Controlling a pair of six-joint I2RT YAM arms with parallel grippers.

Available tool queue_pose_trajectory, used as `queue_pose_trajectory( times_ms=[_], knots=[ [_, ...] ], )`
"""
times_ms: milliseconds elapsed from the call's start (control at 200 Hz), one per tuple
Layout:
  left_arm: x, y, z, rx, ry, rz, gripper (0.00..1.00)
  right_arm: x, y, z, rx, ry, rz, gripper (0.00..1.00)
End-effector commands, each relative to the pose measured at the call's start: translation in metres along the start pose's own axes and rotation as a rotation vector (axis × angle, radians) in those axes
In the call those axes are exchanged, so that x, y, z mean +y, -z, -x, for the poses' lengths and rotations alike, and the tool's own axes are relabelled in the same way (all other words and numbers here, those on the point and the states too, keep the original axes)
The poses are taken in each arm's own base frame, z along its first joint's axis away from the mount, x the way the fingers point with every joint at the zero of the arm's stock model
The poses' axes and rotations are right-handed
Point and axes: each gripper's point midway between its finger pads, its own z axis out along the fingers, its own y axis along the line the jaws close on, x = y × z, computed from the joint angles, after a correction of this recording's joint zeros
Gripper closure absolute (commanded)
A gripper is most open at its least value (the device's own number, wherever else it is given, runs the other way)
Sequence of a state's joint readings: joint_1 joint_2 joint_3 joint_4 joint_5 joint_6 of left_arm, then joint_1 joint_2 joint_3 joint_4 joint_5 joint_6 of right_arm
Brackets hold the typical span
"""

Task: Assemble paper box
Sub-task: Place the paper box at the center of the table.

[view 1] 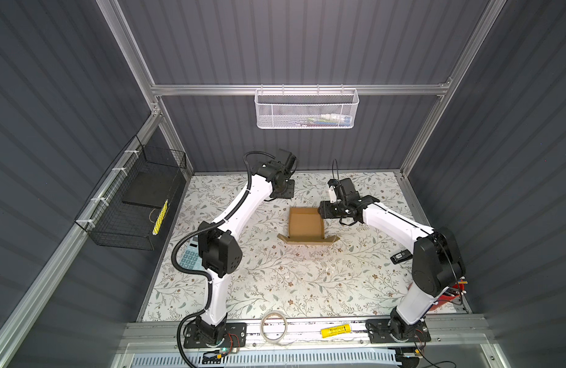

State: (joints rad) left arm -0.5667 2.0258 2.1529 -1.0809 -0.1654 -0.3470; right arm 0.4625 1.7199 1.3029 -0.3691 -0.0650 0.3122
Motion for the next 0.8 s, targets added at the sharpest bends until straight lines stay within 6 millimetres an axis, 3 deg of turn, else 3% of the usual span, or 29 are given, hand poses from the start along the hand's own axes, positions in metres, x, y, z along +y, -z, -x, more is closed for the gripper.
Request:
queue_pose_trajectory(
  times_ms=[0, 215, 365, 555, 795],
  knots=[
    [0.012, 0.02, -0.016, 0.028, -0.006, 0.021, 0.62, 0.002, 0.014, 0.003, 0.001, 0.019, 0.008, 0.44],
    [0.029, 0.052, -0.046, 0.052, 0.014, 0.041, 0.64, 0.004, 0.027, 0.005, -0.005, 0.041, 0.014, 0.57],
    [0.044, 0.072, -0.079, 0.072, 0.062, 0.059, 0.66, 0.006, 0.033, 0.004, -0.007, 0.049, 0.021, 0.71],
    [0.059, 0.098, -0.123, 0.095, 0.152, 0.065, 0.68, 0.008, 0.038, 0.005, -0.01, 0.046, 0.034, 0.8],
    [0.054, 0.099, -0.184, 0.15, 0.21, 0.078, 0.69, 0.012, 0.045, 0.003, -0.005, 0.05, 0.054, 0.91]
  ],
)
